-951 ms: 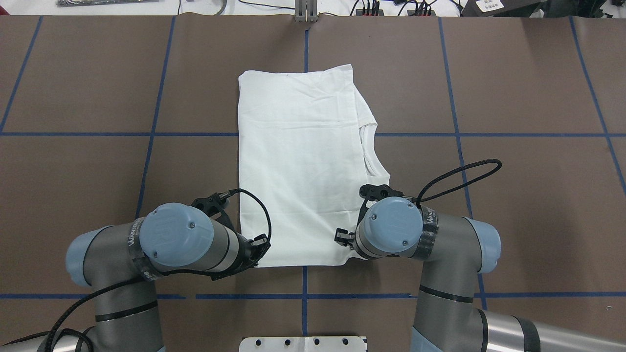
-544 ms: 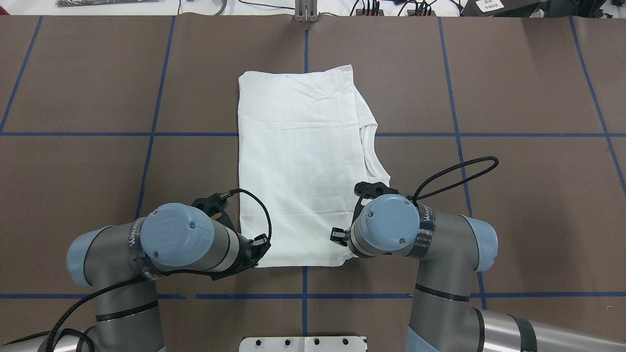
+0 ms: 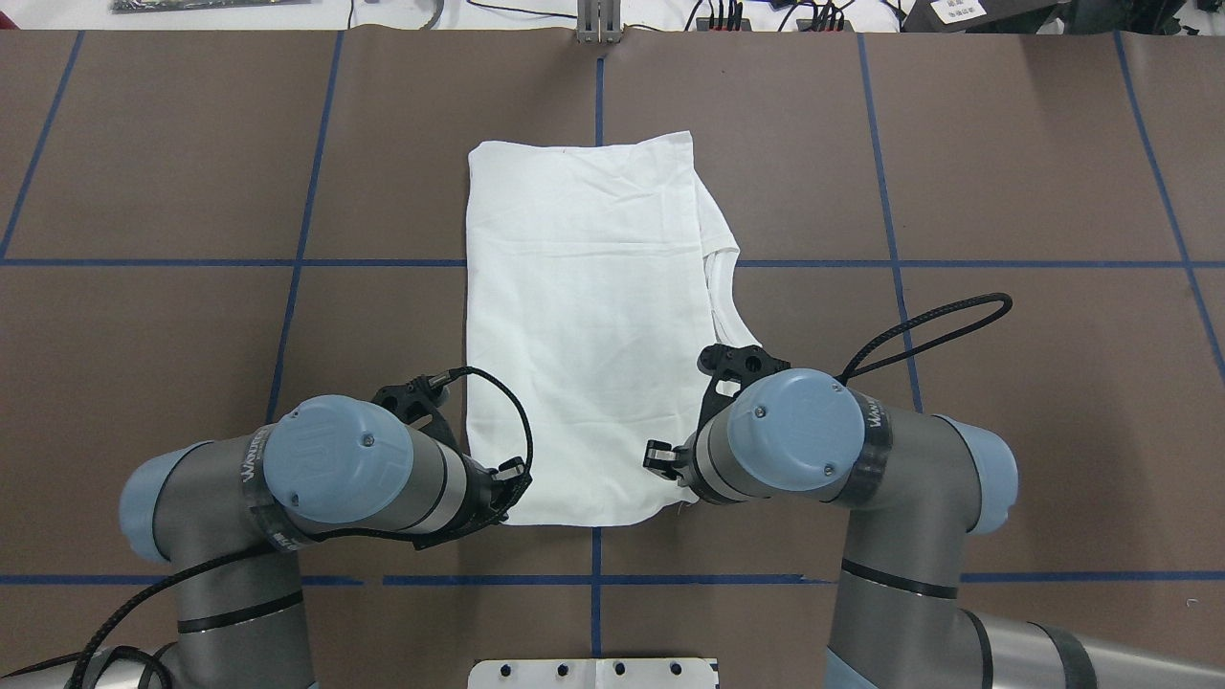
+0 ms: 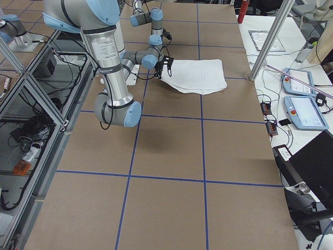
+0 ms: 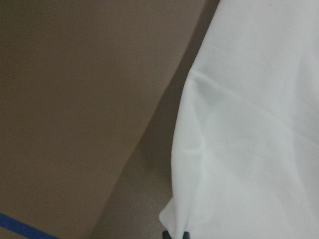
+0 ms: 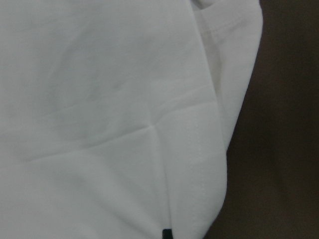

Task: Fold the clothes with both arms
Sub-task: 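Grasp the shirt's near edge with both grippers, then lift the near edge with both grippers and fold it toward the collar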

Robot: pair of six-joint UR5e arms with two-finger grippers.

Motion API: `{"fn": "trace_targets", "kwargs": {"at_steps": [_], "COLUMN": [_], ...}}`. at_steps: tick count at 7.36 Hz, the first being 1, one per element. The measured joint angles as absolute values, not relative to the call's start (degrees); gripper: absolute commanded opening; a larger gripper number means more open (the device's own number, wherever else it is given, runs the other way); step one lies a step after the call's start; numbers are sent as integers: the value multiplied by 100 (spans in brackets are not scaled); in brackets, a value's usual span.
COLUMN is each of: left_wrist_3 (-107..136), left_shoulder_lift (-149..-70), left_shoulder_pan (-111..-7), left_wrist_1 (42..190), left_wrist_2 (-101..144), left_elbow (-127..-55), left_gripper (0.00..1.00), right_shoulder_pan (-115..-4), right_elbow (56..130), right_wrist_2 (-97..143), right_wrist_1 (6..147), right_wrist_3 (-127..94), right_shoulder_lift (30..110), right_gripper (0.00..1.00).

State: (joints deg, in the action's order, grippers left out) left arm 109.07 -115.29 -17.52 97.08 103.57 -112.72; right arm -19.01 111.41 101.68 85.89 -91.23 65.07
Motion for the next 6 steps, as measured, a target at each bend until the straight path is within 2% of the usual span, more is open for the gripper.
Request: {"fn": "trace_targets", "kwargs": {"at_steps": [6], "left_wrist_3": [10907], "left_shoulder_lift": [-11550], "left_shoulder_pan": [-1297], "left_wrist_1": [8048], "left_wrist_2": [10702], "left_elbow": [-12954], "left_gripper": [0], "right_shoulder_pan": [-1651], "right_elbow": [12360], "right_wrist_2": [11259], "right_wrist_1": [8718], "right_wrist_3": [-9340], "right_shoulder_lift": [6890], "right_gripper": [0]}}
